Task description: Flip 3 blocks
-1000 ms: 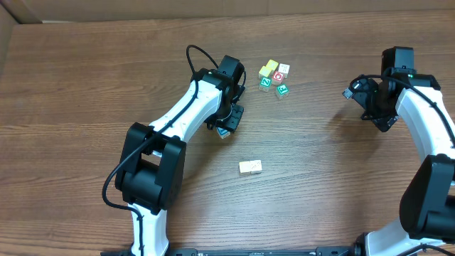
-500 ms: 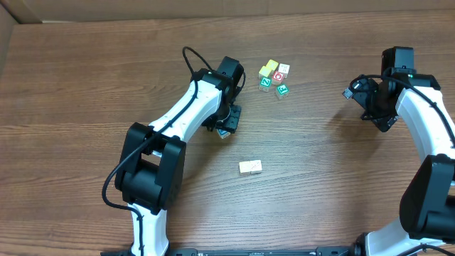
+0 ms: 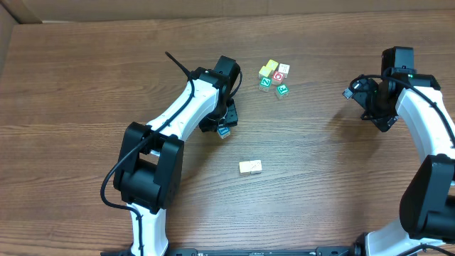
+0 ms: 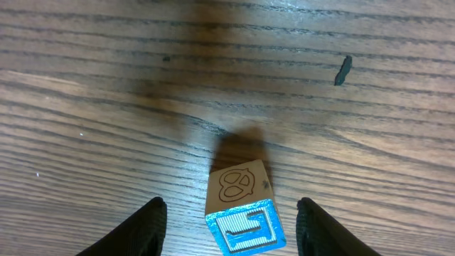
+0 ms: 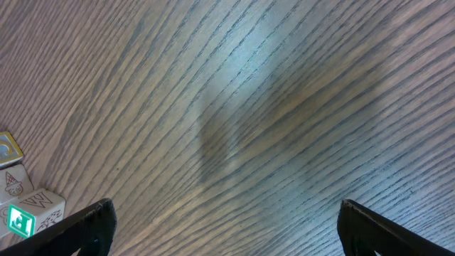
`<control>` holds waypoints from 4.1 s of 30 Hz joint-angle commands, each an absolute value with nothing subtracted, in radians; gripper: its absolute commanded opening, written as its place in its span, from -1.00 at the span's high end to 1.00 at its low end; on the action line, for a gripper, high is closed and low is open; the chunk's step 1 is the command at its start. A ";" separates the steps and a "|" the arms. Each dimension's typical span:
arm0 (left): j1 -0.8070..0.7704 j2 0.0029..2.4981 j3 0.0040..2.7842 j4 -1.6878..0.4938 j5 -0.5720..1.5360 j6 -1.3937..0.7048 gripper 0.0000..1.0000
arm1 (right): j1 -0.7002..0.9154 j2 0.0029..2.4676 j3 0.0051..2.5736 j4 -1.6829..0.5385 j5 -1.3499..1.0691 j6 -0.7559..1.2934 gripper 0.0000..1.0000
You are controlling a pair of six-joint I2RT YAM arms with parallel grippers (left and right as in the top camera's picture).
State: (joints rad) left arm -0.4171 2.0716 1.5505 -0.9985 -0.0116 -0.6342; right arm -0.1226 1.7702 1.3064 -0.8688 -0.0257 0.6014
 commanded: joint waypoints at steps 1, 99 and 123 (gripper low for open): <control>-0.414 2.073 1.547 -0.999 0.030 -0.689 -0.03 | -0.122 1.764 1.316 -0.866 -0.020 0.595 -1.00; -0.454 2.072 1.514 -0.995 -0.024 -0.753 0.46 | -0.122 1.764 1.316 -0.866 -0.020 0.595 -1.00; -0.425 1.964 1.565 -1.130 -0.142 -0.606 0.43 | -0.122 1.764 1.316 -0.866 -0.020 0.595 -1.00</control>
State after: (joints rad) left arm -0.4274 1.9785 1.5856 -1.1580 -0.0662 -0.6243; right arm -0.1230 1.7702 1.3064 -0.8688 -0.0257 0.6014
